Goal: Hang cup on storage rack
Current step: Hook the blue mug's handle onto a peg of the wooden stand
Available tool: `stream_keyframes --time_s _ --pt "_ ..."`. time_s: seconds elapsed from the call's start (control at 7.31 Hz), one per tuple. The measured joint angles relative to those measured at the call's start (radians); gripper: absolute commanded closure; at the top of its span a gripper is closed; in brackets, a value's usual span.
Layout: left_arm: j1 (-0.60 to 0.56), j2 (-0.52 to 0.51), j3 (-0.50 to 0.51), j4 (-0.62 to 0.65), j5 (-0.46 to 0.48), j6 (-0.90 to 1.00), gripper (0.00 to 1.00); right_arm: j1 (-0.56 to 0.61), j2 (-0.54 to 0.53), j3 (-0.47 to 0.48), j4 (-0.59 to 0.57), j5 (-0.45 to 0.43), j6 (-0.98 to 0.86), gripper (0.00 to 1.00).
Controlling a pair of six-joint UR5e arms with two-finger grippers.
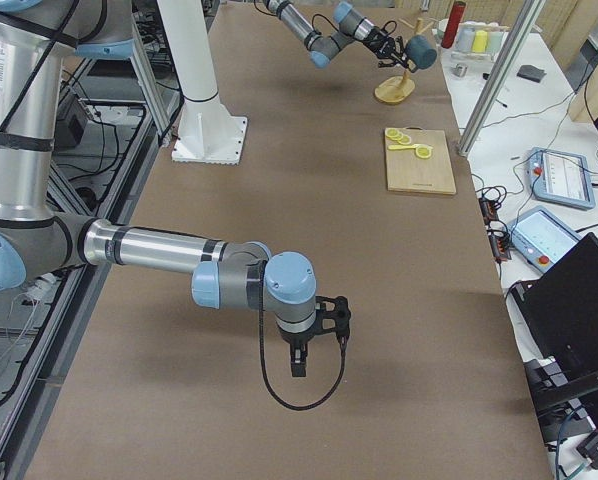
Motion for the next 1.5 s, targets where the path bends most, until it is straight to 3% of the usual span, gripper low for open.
stream_keyframes --time_s 0.27,0.68,1.23,1.5 --pt "-0.051 -0.017 0.074 -0.035 -0.042 -0.093 1.00 0.000 0.000 0.003 0.000 0.000 0.000 0.00" --pt "-0.089 -0.016 0.165 -0.201 -0.121 -0.138 1.00 0.000 0.002 0.004 0.000 0.000 0.001 0.00" --pt "-0.090 0.021 0.249 -0.450 -0.150 -0.145 1.00 0.000 0.006 0.005 0.000 -0.001 0.001 0.00" --pt "-0.090 0.021 0.300 -0.512 -0.147 -0.152 1.00 0.000 0.006 0.014 -0.001 -0.004 0.001 0.00"
